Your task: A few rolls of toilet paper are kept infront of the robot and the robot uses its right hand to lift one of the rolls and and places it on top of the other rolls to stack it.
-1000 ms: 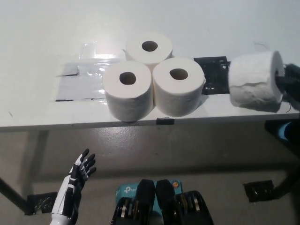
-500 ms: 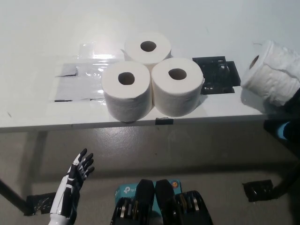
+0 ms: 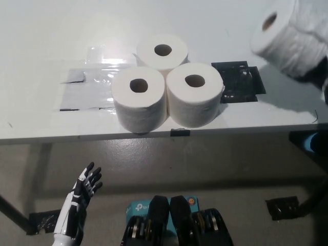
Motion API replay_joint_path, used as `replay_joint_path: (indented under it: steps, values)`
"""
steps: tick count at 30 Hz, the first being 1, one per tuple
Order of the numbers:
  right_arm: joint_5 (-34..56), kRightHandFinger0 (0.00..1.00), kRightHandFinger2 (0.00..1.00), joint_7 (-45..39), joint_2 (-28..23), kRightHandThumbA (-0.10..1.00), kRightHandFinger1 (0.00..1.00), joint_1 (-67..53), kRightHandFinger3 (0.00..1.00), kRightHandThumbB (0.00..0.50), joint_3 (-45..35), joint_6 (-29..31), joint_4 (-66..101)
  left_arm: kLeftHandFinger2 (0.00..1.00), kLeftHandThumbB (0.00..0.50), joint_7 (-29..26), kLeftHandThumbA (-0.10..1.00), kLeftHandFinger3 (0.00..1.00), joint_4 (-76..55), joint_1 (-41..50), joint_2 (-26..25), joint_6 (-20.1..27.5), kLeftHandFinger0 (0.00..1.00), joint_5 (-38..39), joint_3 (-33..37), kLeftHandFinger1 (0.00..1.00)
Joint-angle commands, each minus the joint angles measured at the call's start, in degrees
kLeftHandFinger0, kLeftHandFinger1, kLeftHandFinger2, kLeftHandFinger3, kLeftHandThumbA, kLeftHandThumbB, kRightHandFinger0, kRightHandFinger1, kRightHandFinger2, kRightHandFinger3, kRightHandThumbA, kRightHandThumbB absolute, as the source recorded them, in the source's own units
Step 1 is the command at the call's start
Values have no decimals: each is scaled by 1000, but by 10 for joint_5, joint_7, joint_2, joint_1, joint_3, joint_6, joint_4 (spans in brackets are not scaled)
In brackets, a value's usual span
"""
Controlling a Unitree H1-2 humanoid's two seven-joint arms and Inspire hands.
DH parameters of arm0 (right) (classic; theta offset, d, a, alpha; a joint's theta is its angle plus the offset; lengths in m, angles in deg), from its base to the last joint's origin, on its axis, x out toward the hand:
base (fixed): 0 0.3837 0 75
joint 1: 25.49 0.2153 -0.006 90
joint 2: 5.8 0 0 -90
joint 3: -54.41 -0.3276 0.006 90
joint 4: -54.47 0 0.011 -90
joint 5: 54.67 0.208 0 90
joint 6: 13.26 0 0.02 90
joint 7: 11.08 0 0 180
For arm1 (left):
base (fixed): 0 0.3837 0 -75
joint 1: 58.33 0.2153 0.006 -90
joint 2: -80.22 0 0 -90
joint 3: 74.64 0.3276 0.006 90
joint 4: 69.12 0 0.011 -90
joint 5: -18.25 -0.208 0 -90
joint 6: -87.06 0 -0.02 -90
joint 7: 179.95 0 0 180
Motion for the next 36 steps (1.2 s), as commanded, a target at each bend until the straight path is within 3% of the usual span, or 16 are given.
replay_joint_path:
  steps: [1, 3, 5, 6, 7, 17, 24, 32, 36]
  values:
    - [40, 0, 0, -32, 4, 822, 0, 50, 0, 23, 20, -42, 47, 1000, 183, 1, 1000, 1000, -16, 0, -3, 14, 1000, 2, -4, 1000]
    - [49, 0, 0, -29, 6, 778, 0, 55, 0, 37, 28, -42, 54, 1000, 179, 2, 1000, 1000, -14, 0, -4, 16, 1000, 4, -4, 1000]
    - [56, 0, 0, -15, 10, 761, 0, 66, 0, 15, 37, -42, 63, 1000, 183, 2, 1000, 1000, -11, -2, -5, 18, 1000, 2, -4, 1000]
    - [59, 0, 0, -13, 11, 707, 0, 68, 7, 37, 40, -42, 64, 1000, 192, 1, 1000, 1000, -11, -2, -5, 18, 1000, 2, -4, 1000]
    - [51, 0, 0, -25, 13, 784, 0, 70, 0, 15, 55, -42, 78, 1000, 186, 0, 1000, 1000, -11, -2, -5, 21, 1000, 0, -4, 1000]
    - [7, 0, 0, 15, 42, 815, 0, 103, 0, 0, 139, -27, 77, 1000, 182, 2, 1000, 1000, -7, 1, -2, 25, 1000, 4, -3, 1000]
    - [0, 0, 0, 33, 55, 664, 0, 136, 0, 59, 163, -4, 10, 1000, 169, 3, 1000, 1000, -12, -4, -1, 20, 1000, 2, 0, 1000]
    - [-46, 0, 0, 73, 57, 700, 0, 163, 0, 97, 219, 32, -51, 1000, 171, 4, 1000, 1000, -18, -4, -1, 16, 1000, -1, 3, 1000]
    - [-53, 0, 0, 81, 54, 682, 0, 177, 4, 48, 229, 37, -67, 1000, 168, 3, 1000, 1000, -17, -8, -1, 13, 1000, 0, 2, 1000]
